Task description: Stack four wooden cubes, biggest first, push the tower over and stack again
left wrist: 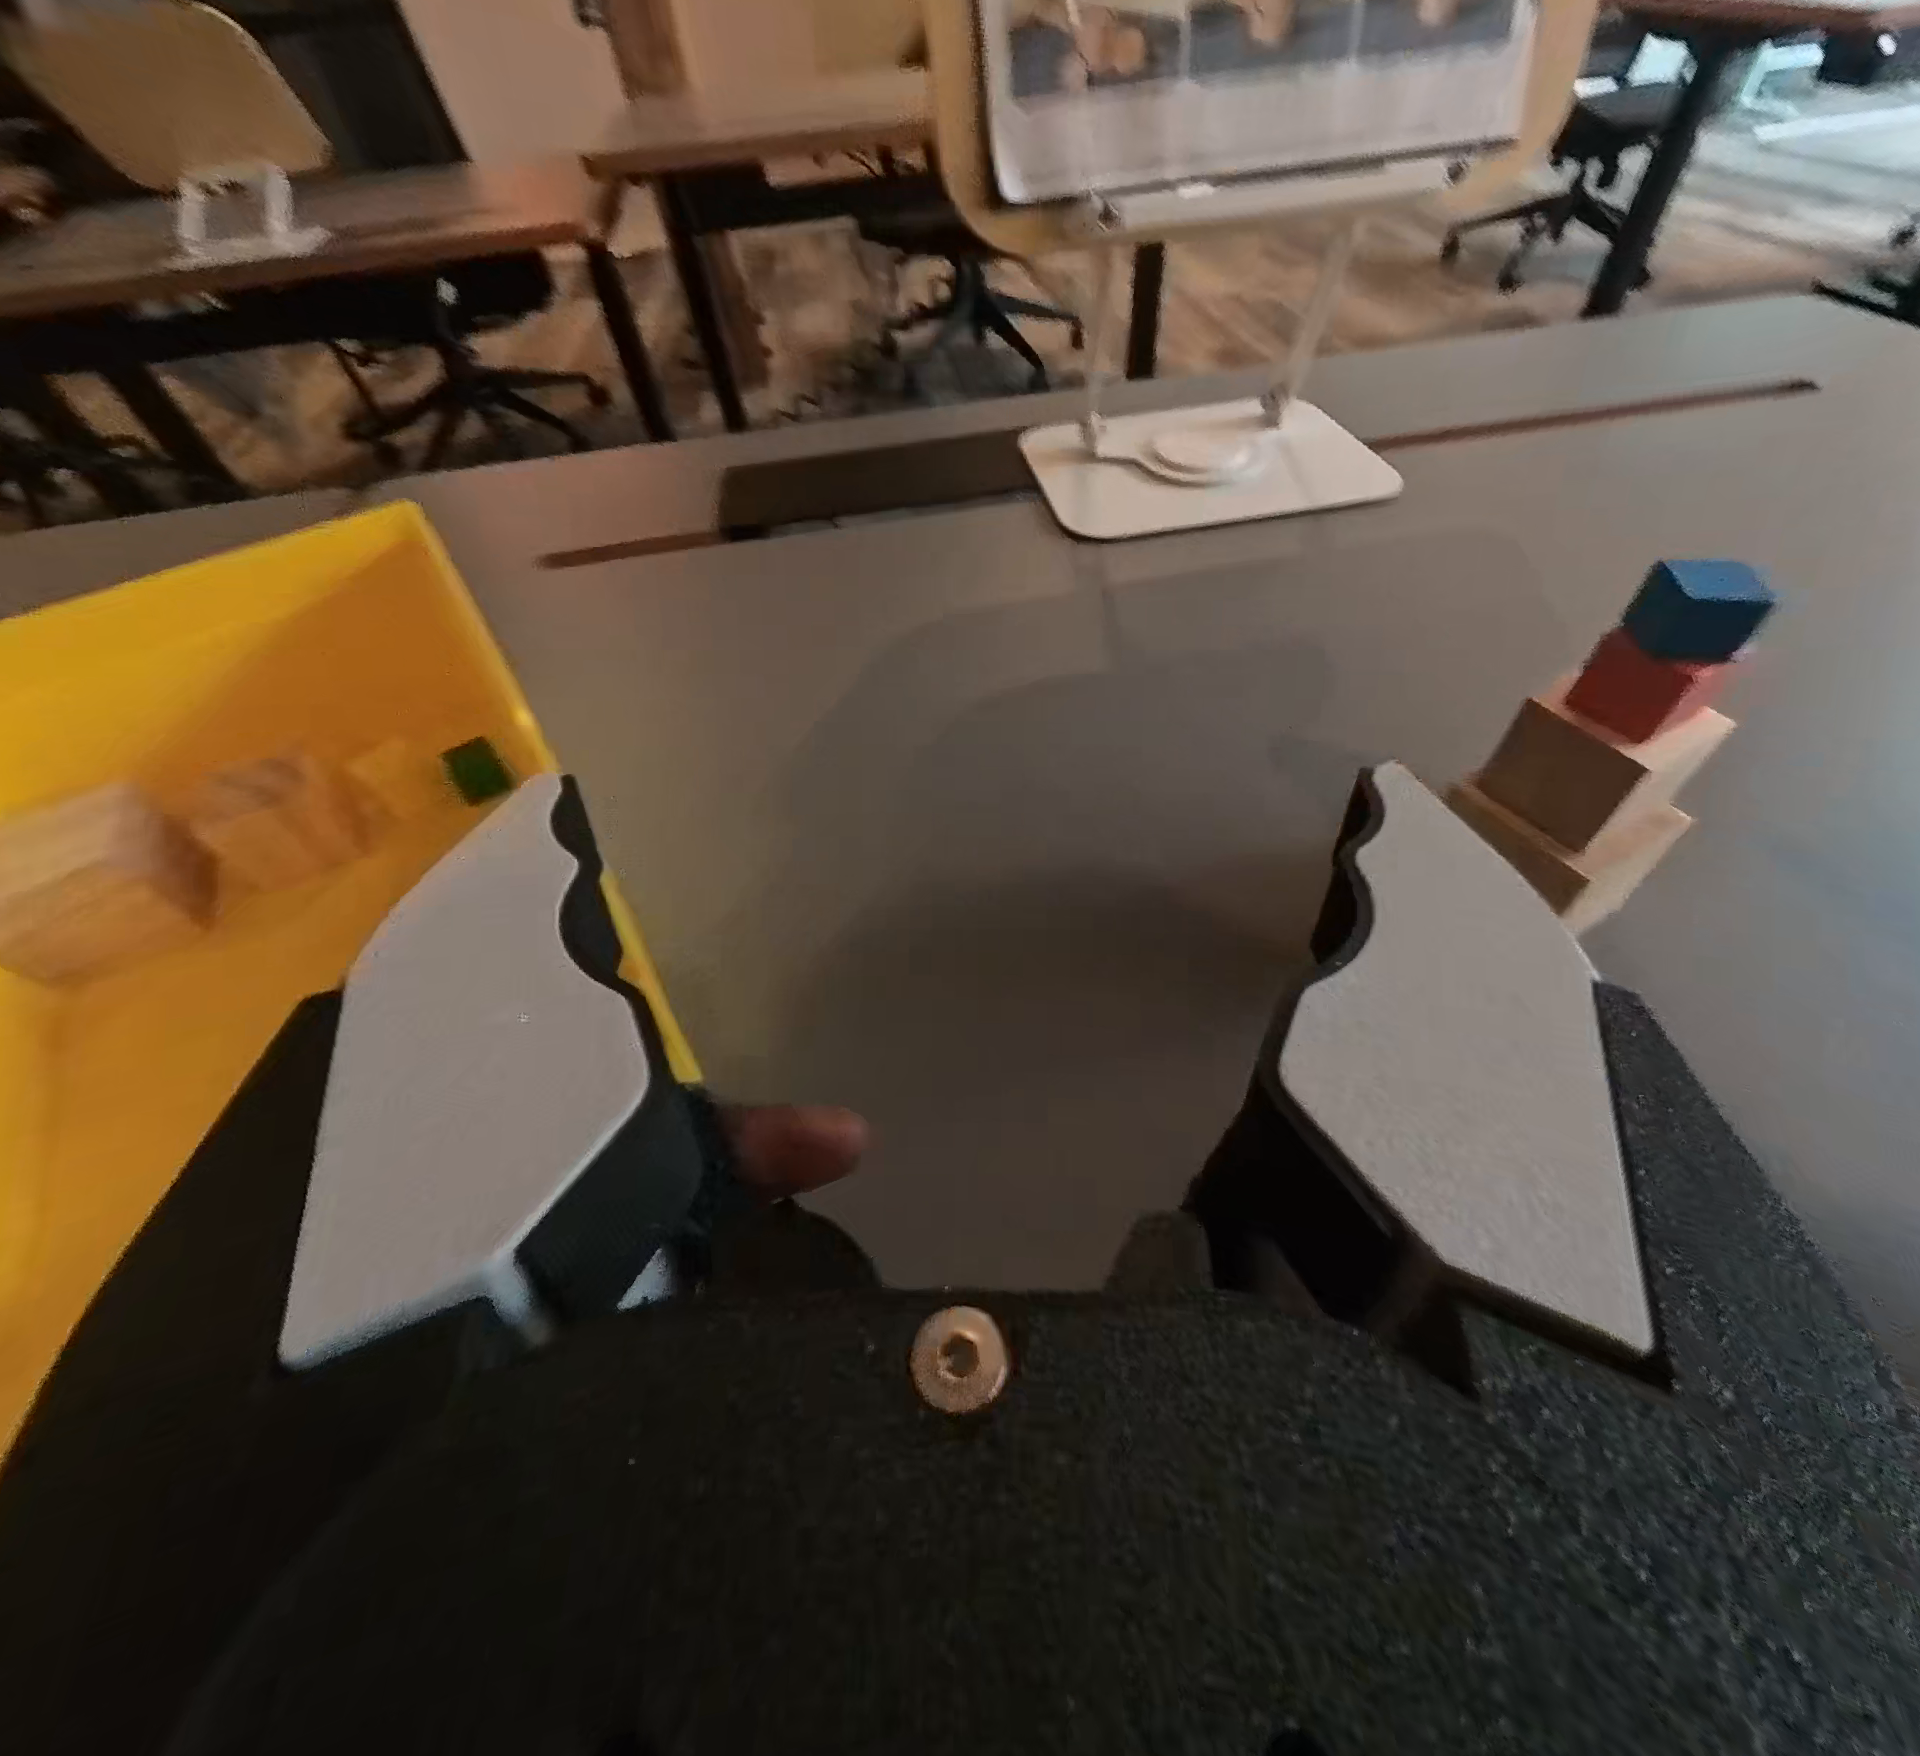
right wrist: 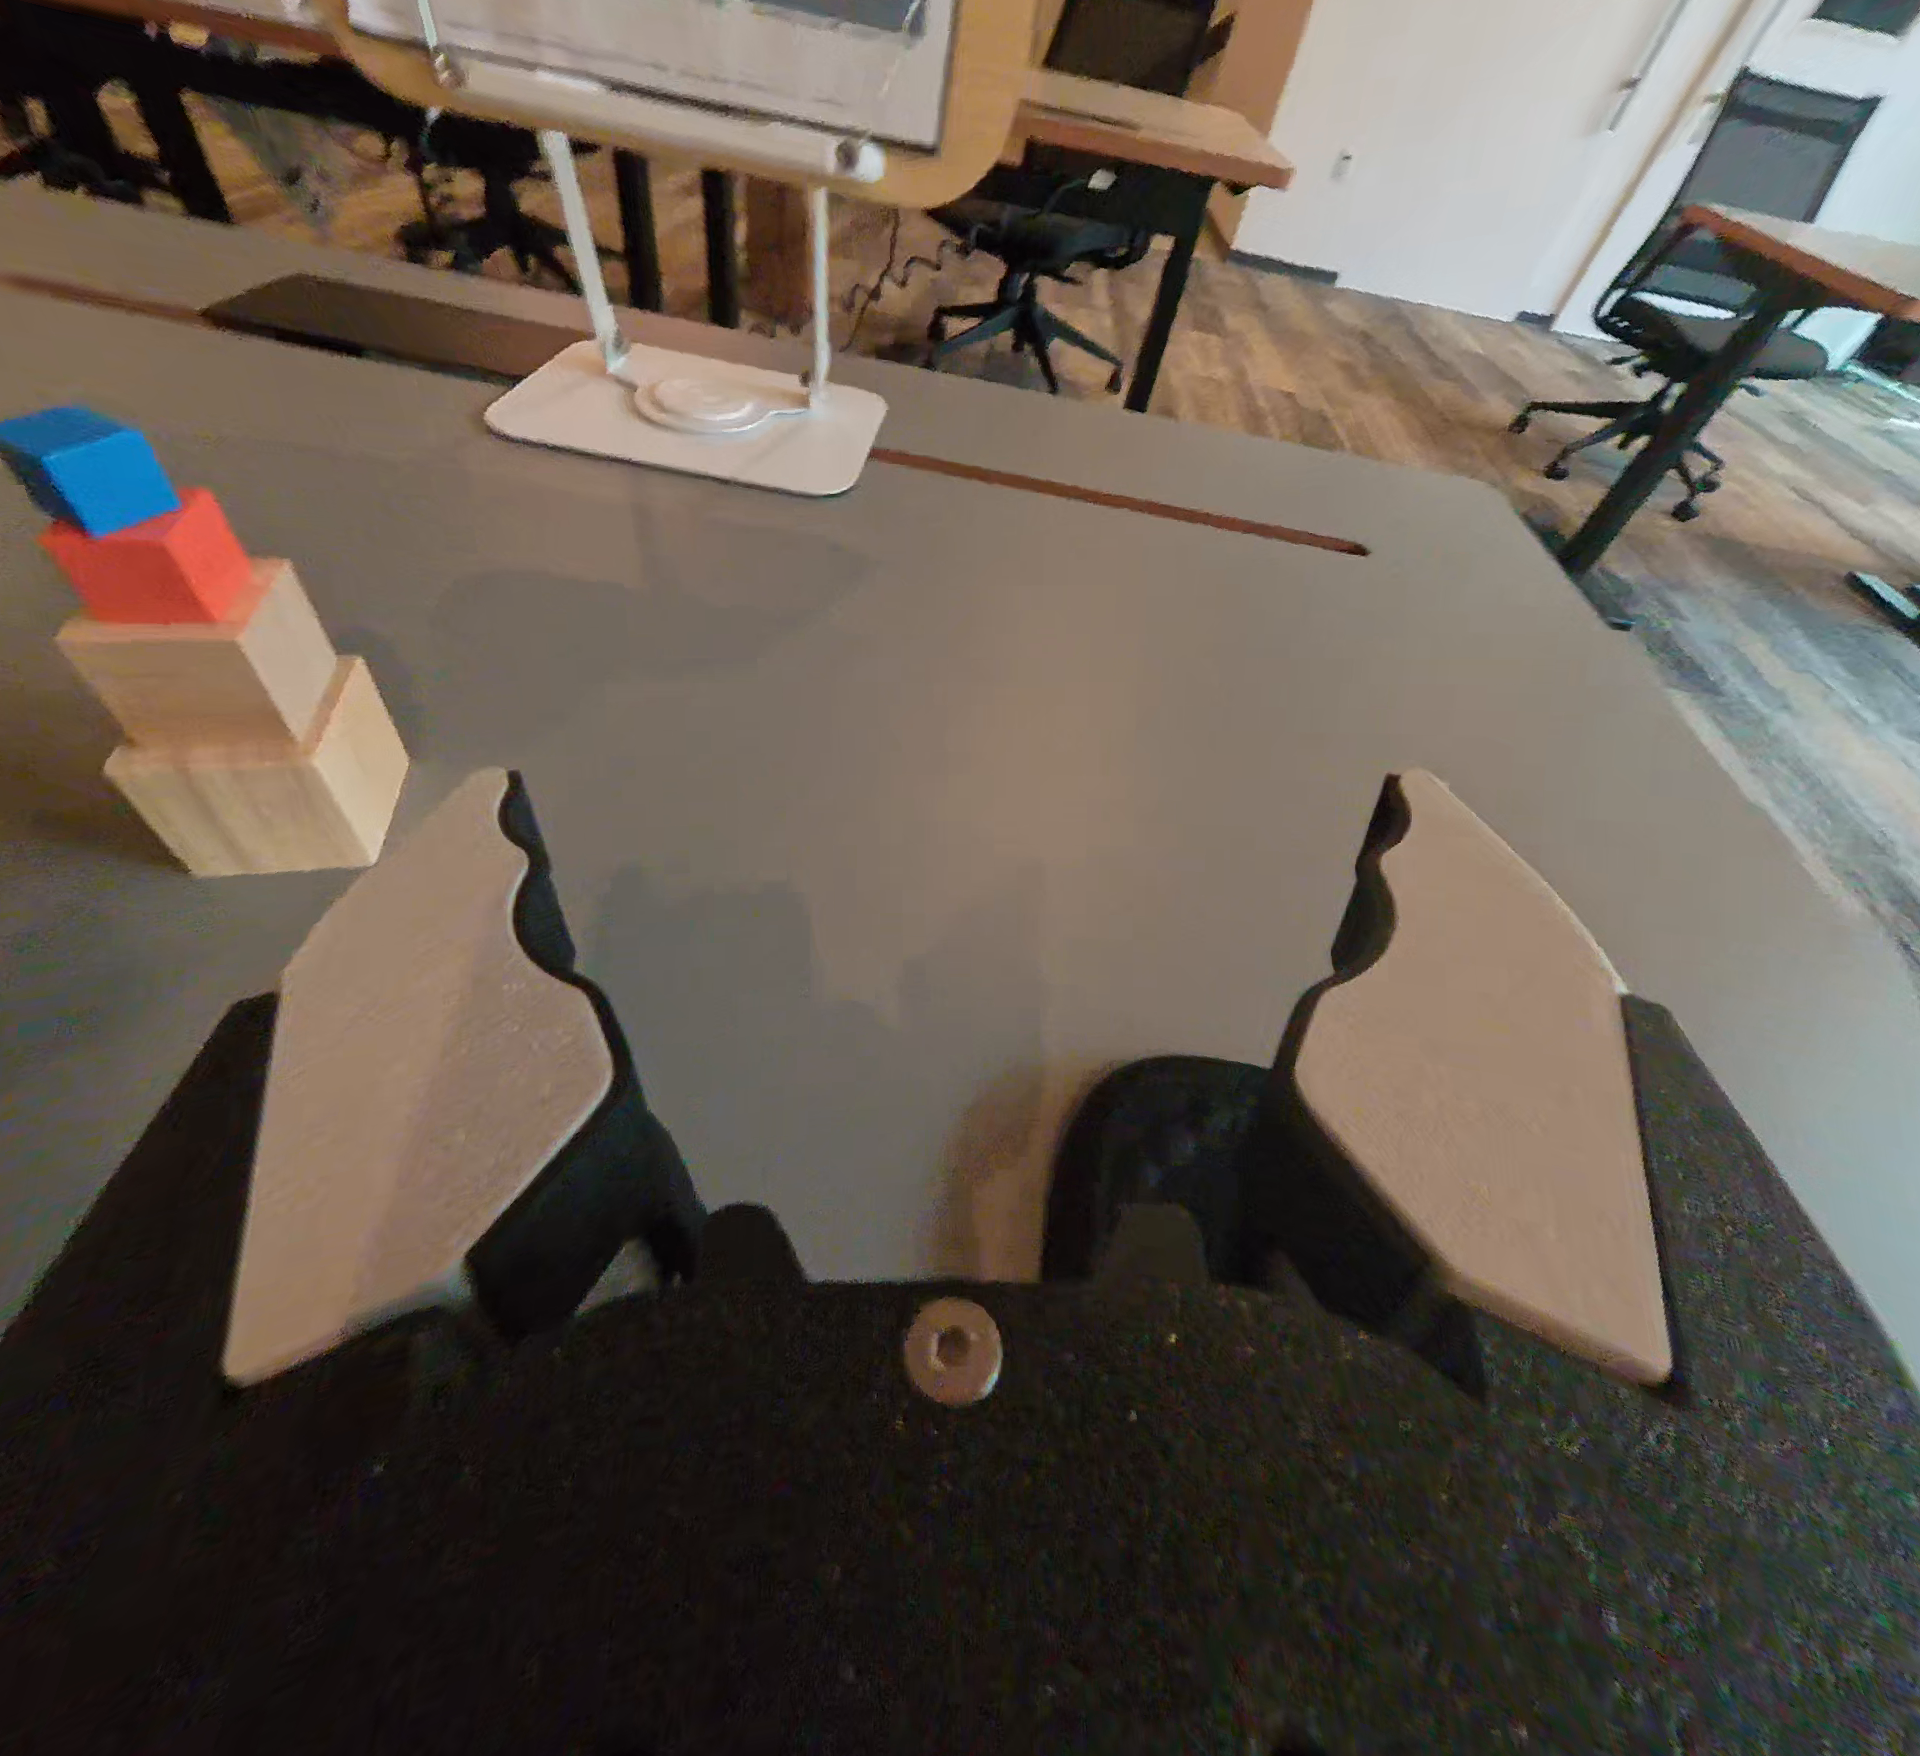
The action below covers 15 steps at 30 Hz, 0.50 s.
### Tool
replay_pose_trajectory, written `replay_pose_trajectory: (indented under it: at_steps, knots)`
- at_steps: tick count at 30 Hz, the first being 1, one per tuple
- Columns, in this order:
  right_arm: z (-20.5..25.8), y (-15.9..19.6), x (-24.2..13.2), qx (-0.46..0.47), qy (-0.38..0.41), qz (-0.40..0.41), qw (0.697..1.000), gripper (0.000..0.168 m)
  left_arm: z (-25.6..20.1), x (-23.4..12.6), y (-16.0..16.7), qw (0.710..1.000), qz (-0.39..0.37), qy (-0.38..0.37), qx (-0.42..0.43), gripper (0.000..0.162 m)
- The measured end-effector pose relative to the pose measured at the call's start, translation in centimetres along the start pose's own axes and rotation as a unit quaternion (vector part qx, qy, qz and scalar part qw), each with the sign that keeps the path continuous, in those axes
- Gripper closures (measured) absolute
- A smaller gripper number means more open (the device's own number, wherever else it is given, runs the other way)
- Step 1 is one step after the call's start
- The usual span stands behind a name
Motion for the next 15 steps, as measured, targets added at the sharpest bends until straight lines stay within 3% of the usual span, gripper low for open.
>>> replay_pose_trajectory:
  at_steps: [5,15]
  knots:
    - [-2.9,0.1,-2.2,0.034,0.060,-0.045,0.997,0.027,2.9,-2.6,-0.2,0.997,-0.063,-0.047,-0.015,0.032]
    - [-6.5,0.6,-6.0,0.040,0.139,-0.087,0.986,0.032,6.7,-8.1,0.3,0.986,-0.152,-0.062,-0.038,0.036]
Point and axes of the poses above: each gripper's, where its closed fingertips meet, x out along the fingers, y out of its underside, z = x × y across the jaws, the point moved 6 cm from there along -x, back along the fingers, and after that the axes turned 3 degrees about -x, right-handed, at the moved point
